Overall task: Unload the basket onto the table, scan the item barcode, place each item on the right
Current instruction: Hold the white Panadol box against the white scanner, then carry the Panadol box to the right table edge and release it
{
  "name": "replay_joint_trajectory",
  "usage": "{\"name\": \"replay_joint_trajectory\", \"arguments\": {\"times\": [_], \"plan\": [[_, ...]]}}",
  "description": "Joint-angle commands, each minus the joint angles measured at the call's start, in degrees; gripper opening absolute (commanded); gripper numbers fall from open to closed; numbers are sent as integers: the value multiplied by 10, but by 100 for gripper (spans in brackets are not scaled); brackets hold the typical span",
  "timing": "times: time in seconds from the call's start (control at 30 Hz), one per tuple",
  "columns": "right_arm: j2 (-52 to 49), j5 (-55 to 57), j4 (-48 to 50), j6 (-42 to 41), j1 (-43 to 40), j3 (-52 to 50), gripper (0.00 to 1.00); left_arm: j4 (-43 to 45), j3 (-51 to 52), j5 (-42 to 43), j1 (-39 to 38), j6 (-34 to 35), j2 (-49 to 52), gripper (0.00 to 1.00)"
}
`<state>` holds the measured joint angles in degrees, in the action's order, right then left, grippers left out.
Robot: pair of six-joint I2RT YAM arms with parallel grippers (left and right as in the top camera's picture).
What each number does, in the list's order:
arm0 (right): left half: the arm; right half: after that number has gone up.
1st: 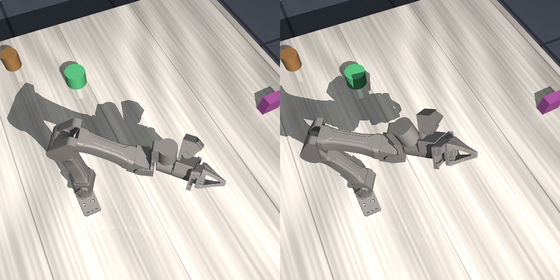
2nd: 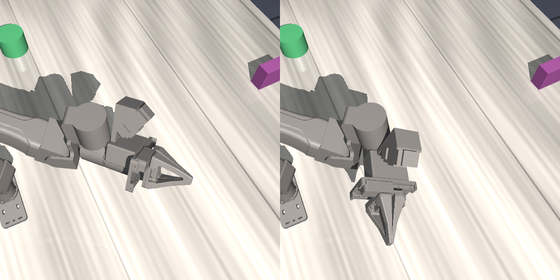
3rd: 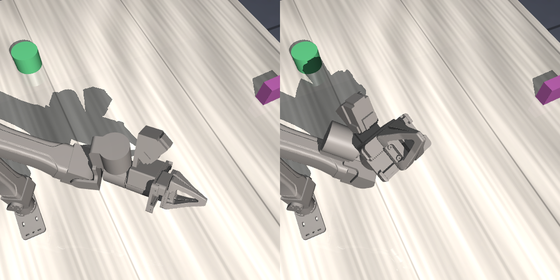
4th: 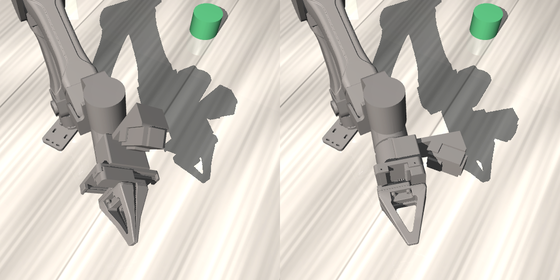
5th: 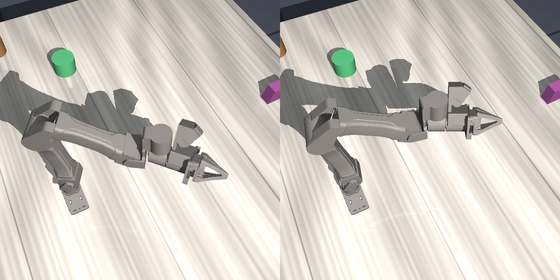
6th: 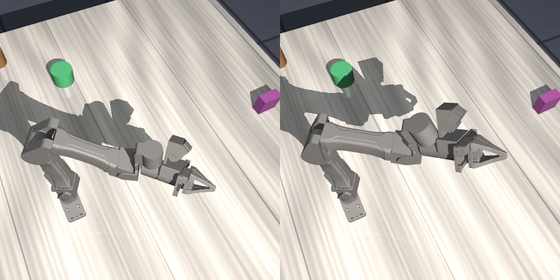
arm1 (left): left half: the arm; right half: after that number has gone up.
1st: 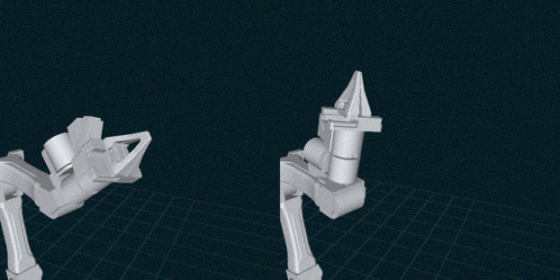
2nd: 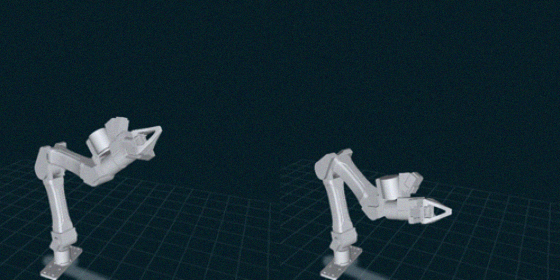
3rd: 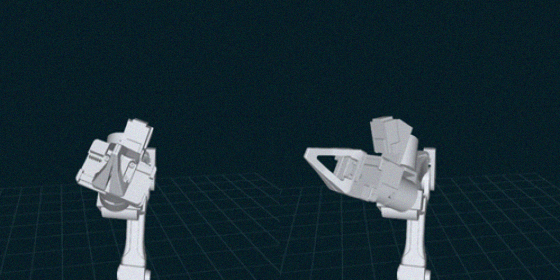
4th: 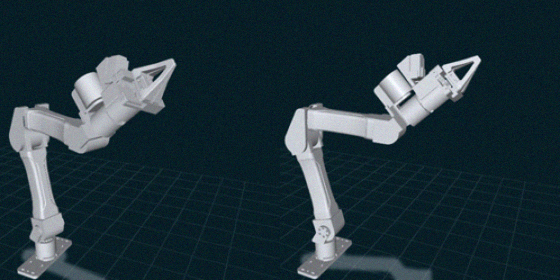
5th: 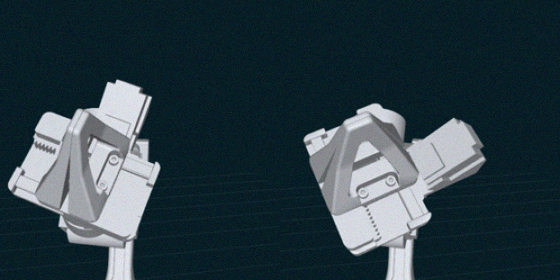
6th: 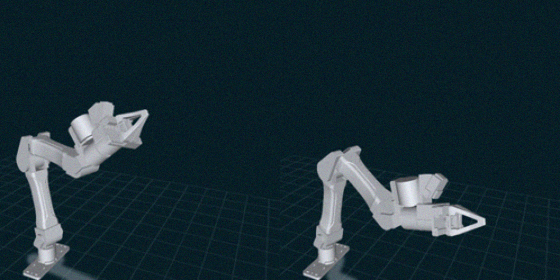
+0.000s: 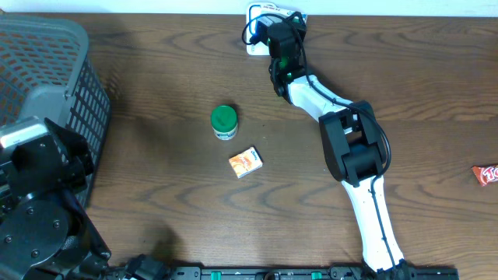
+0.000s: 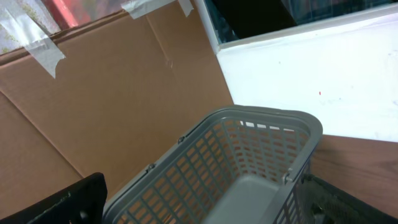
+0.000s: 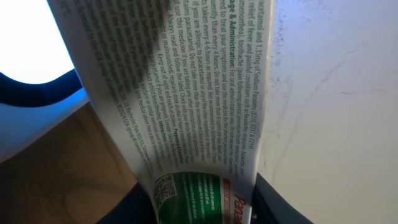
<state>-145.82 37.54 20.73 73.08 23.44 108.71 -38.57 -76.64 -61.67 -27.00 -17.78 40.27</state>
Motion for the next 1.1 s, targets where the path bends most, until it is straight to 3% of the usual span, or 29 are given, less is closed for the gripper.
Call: {"name": "replay_joint_trajectory", "arguments": {"times": [0.0, 0.17, 0.57, 0.7, 1.07], "plan": [[2, 14, 10, -17, -5, 7, 24, 2, 1, -5, 2, 5, -2, 98], [2, 16, 30, -53, 2, 7, 19, 2, 1, -5, 2, 5, -2, 98], [4, 60, 50, -43, 12, 7, 21, 2, 1, -5, 2, 5, -2, 98], [35, 89, -31, -87, 14, 7, 17, 2, 1, -5, 2, 5, -2, 98], [162, 208, -317, -334, -62, 7, 16, 2, 1, -5, 2, 5, -2, 98]]}}
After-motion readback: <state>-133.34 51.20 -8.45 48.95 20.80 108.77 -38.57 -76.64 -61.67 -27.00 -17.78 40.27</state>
